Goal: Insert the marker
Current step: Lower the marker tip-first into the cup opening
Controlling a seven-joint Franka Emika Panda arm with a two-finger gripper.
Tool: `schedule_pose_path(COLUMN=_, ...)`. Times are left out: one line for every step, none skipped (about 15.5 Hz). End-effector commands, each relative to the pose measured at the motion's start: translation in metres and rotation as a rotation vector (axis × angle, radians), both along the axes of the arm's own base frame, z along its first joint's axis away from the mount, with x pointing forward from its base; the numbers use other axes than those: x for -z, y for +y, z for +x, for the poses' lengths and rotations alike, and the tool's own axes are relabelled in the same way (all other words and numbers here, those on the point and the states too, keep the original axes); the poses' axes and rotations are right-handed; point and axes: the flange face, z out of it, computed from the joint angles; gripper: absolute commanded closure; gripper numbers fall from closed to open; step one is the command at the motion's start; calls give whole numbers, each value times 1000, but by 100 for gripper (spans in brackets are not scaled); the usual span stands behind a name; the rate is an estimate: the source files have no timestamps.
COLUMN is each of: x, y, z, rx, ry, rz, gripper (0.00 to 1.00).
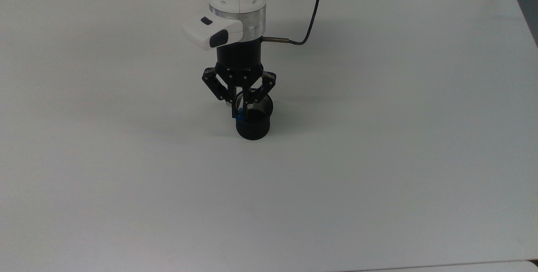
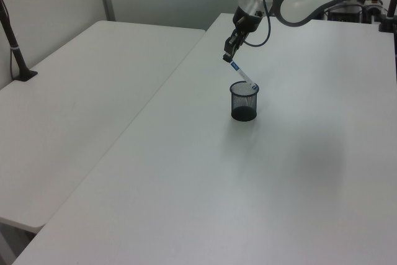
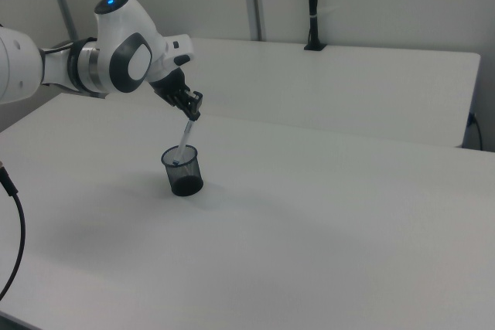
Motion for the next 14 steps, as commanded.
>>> schedule_pose_path(x=3, y=10, z=-4, rx=23, ry=-19, rz=-5, gripper=98)
schedule_pose_path(x=2, y=12, z=-3, rx=25, ry=-22, rz=-5, gripper=98)
schedule_pose_path(x=3, y=13, z=-4, rx=27, ry=-22, rz=-7, gripper=98)
schedule_pose_path(x=3, y=13, z=-4, rx=33, ry=-25, rz=-7, gripper=98)
schedule_pose_path(x=3, y=14, z=-3, rx=31, ry=-40, rz=-8, gripper=97)
schedule_pose_path(x=6, y=15, z=-4, rx=33, ry=-50, rz=-9, gripper=96)
schedule_pose_path(x=9, y=15, z=-4, rx=29, ry=-56, rz=-18, gripper=93)
schedule_pose_path(x=9, y=13, z=-4, rx=27, ry=-57, rz=-26, gripper=90)
schedule_pose_path(x=9, y=12, z=-4, rx=28, ry=-57, rz=-27, gripper=86)
schedule_pose_path(x=9, y=11, z=-4, rx=30, ry=-55, rz=-28, gripper=80)
schedule_pose_path(x=10, y=12, z=-4, rx=28, ry=-54, rz=-28, gripper=79)
schedule_pose_path(x=15, y=13, z=-6, rx=28, ry=-45, rz=-28, gripper=79)
schedule_pose_path(x=20, y=14, z=-6, rx=28, ry=-36, rz=-29, gripper=79)
schedule_pose_path(x=21, y=15, z=-6, rx=29, ry=-35, rz=-28, gripper=77)
